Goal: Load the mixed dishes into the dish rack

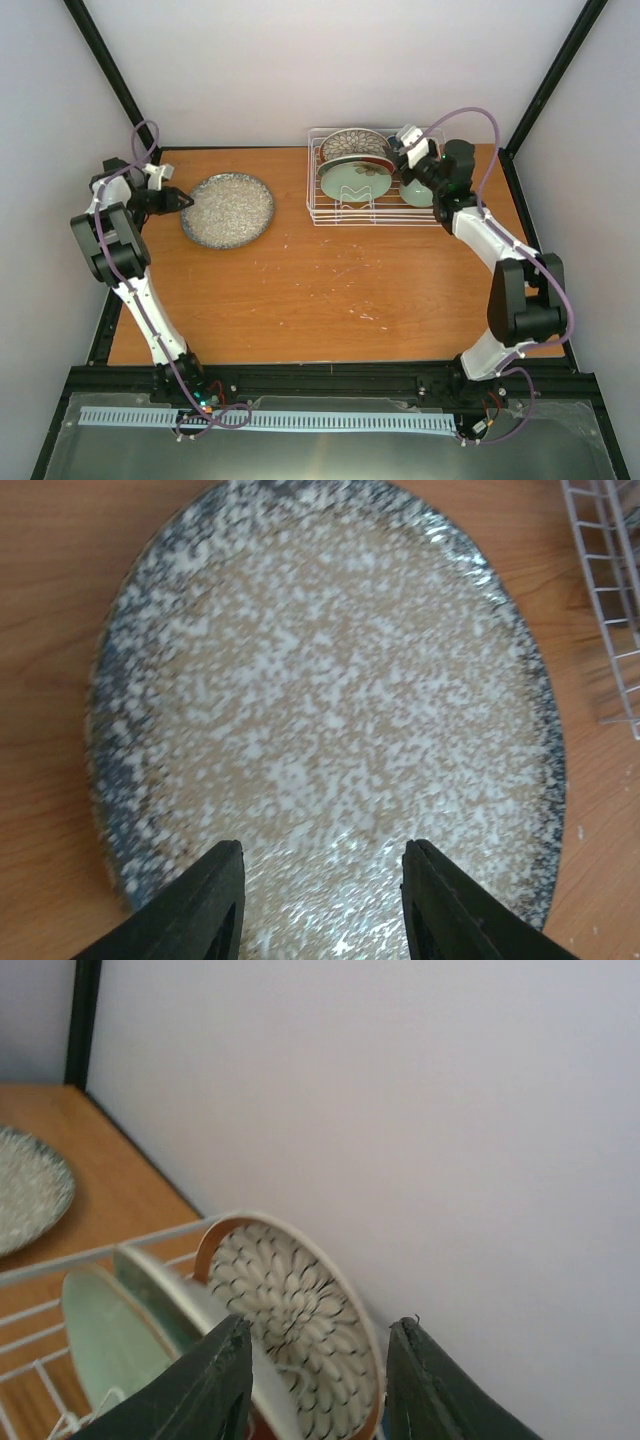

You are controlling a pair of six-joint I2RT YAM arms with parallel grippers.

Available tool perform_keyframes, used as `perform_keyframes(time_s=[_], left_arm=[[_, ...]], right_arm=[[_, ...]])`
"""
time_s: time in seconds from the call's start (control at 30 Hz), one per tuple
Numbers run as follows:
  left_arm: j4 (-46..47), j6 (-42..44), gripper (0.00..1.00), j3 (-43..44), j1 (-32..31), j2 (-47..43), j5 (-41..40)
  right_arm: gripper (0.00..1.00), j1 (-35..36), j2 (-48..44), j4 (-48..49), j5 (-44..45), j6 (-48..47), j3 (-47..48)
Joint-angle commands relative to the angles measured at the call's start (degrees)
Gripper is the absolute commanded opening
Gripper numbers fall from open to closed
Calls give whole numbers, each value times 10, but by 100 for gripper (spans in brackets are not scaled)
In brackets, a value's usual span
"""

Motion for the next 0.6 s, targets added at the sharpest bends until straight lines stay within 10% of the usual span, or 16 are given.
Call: perform_keyframes(time_s=[0.0, 0.57], left_arm=[[-21, -10, 44, 23, 20, 11, -35], [-1, -21, 44, 14, 26, 26, -40]], right_arm=[[39, -6, -47, 34, 30, 64, -16], [42, -6, -97, -12, 32, 114, -47]])
